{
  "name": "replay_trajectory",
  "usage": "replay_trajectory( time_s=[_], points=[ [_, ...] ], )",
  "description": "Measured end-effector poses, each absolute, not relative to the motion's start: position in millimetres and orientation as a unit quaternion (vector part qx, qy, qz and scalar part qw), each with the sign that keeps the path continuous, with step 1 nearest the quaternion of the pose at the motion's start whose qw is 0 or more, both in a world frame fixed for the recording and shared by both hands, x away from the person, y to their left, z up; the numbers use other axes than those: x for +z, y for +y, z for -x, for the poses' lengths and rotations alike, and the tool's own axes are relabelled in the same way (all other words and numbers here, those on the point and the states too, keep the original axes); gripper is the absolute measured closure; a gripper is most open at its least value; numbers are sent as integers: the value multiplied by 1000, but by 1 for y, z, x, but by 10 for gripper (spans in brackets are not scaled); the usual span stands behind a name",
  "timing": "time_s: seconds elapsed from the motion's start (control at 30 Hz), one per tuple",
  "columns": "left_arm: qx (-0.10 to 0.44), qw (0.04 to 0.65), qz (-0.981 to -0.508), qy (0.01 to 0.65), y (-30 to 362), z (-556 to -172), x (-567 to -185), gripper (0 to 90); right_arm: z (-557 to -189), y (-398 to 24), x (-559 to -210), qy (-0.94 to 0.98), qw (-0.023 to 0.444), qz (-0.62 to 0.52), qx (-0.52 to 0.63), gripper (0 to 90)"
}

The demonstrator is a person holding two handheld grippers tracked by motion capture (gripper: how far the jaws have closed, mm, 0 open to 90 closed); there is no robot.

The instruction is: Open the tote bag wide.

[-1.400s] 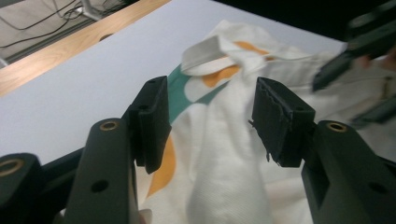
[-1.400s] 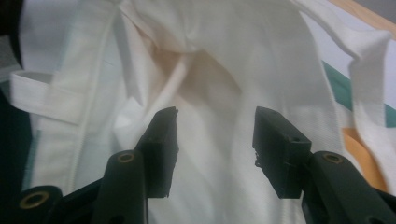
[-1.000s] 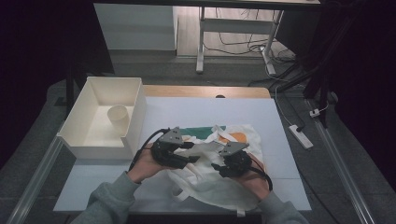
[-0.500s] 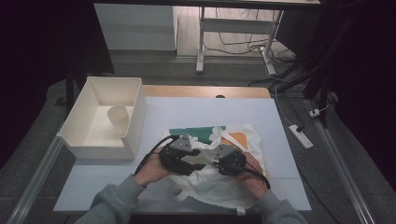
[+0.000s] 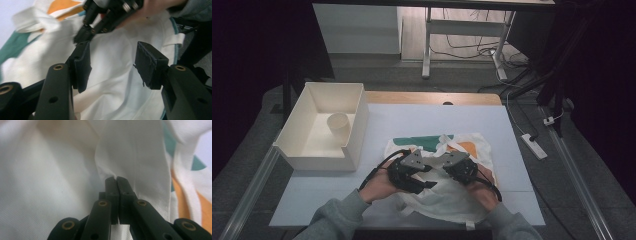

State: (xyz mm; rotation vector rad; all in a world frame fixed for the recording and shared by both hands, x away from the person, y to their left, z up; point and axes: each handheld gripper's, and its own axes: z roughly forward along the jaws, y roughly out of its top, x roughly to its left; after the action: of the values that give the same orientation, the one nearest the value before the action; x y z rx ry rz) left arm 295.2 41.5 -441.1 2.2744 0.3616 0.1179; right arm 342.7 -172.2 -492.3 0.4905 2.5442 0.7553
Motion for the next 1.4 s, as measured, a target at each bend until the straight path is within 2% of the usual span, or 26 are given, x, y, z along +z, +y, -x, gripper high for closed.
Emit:
replay_trajectory(
  time_s=[0.1,0.27,0.73,0.87,1.07,1.1,1.4],
  points=[
    [25,409,-902,139,32,-294,-445,461,-347,-177,-484,913,207,-191,296,891],
    [22,383,-914,129,16,-294,-455,452,-358,-183,-480,905,189,-210,316,891],
    [10,324,-935,146,-5,-306,-491,428,-362,-188,-474,898,181,-221,334,891],
    [6,315,-937,151,-7,-309,-500,521,-363,-190,-472,895,181,-223,342,892],
    [4,326,-934,147,-5,-310,-498,821,-363,-192,-466,890,182,-226,350,892],
    [5,326,-934,147,-5,-310,-498,845,-363,-193,-464,890,184,-226,352,892],
    [8,339,-930,141,0,-308,-493,873,-364,-195,-459,887,186,-227,357,892]
  ],
)
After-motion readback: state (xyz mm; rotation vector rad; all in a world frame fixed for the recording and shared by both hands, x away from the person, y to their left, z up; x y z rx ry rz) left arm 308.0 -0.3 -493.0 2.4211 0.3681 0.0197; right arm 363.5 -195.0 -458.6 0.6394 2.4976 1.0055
